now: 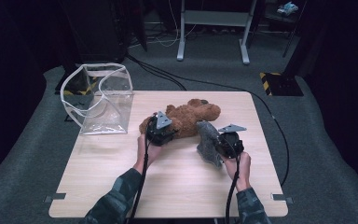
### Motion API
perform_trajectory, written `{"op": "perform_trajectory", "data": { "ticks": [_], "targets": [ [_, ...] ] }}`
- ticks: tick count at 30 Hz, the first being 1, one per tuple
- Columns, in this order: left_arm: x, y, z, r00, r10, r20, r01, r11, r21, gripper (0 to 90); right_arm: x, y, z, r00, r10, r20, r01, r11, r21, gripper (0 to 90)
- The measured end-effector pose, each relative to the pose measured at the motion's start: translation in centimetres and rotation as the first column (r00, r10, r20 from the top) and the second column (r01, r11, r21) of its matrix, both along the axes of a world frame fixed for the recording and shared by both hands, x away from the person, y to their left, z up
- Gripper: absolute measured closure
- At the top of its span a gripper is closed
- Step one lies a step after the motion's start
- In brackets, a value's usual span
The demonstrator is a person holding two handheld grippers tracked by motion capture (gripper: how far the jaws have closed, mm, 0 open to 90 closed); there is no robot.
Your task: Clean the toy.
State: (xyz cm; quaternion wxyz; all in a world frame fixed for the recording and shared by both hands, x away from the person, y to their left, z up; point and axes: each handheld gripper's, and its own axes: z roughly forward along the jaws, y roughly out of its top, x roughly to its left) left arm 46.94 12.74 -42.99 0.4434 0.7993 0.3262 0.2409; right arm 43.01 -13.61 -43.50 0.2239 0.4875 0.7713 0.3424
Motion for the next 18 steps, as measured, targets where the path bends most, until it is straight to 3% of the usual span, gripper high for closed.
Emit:
{"op": "perform_trajectory", "data": {
  "ticks": [4, 7, 12, 15, 18],
  "targets": [
    [0.7, 0.2, 0.4, 0.9992, -0.012, -0.039, 0.012, 0.9999, -0.008, 69.9, 0.3, 2.1, 0.1, 0.9983, 0.058, 0.008, -0.058, 0.998, 0.013, 78.6],
    [1.2, 0.3, 0.8, 0.9985, -0.013, -0.053, 0.013, 0.9999, -0.001, 68.7, 0.7, 4.4, 0.0, 0.9921, 0.124, 0.015, -0.124, 0.992, 0.013, 78.5],
    [2.0, 0.9, 1.1, 0.9966, -0.02, -0.081, 0.019, 0.9997, -0.013, 68.8, 2.4, 8.6, -0.8, 0.9815, 0.19, 0.025, -0.189, 0.981, -0.049, 78.5],
    [2.1, 1.2, 1.1, 0.9963, -0.019, -0.084, 0.018, 0.9998, -0.01, 69.0, 3.3, 9.7, -1.0, 0.9798, 0.198, 0.028, -0.197, 0.979, -0.054, 78.5],
    [2.3, 1.6, 1.1, 0.9951, -0.031, -0.094, 0.03, 0.9995, -0.009, 69.1, 4.2, 9.7, -1.2, 0.9843, 0.176, 0.015, -0.175, 0.983, -0.056, 78.5]
  ]
}}
